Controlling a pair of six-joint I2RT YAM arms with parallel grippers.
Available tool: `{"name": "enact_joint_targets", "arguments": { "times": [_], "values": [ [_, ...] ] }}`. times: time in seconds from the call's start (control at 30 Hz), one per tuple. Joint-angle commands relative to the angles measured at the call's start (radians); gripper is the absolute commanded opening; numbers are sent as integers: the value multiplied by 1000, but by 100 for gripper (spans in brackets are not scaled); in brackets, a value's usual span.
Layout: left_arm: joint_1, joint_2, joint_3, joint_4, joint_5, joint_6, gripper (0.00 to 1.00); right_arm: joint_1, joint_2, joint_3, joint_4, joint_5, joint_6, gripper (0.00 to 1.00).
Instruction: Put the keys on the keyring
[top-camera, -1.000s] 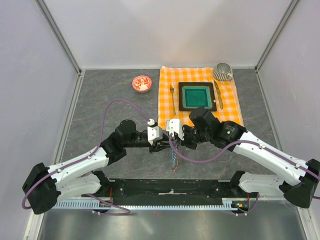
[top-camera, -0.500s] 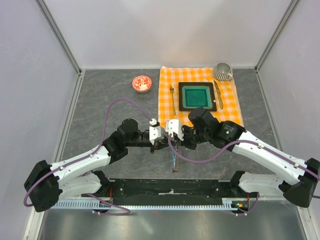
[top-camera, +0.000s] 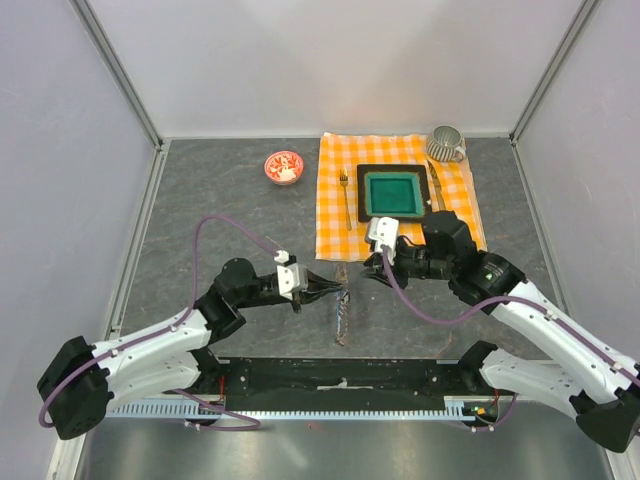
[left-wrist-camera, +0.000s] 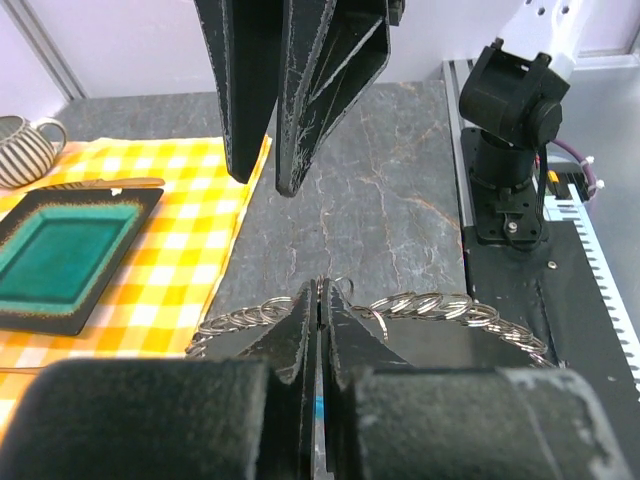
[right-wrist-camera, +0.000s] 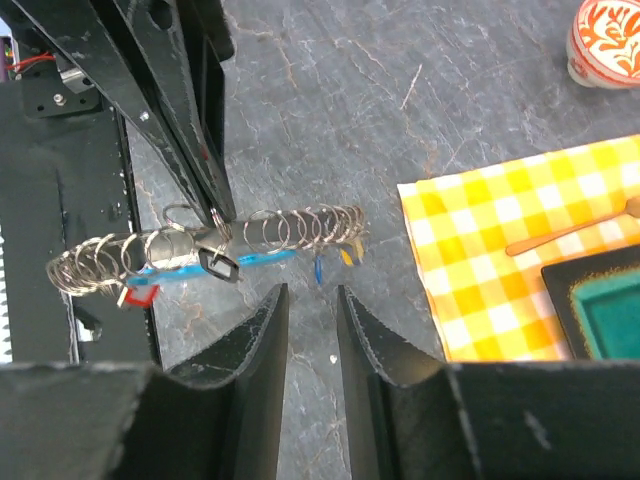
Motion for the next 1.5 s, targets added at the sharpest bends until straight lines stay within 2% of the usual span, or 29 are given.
{"name": "enact_joint_targets", "arguments": {
  "times": [0.0,0.03,0.17,0.47,0.83,1.47],
  "values": [
    [-2,-23,-79,343,-58,-106,2,-58,-38,-63,151,-164,78,34],
    [-2,-20,-90,417,-70,-115,2,-66,-38,-85,166,-200,86,34],
    [-2,-17,-100,468,-96,-140,2,-70,-42,-119,243,-257,137,34],
    [-2,-9,-83,465,-119,-140,2,-67,-61,-149,350,-266,200,42],
    [-2,-8,-54,408,-159,-173,2,-64,-64,-165,393,-231,236,42],
    [-2,-23,-52,388,-208,-178,2,83,-25,-168,387,33,218,31]
  ]
}}
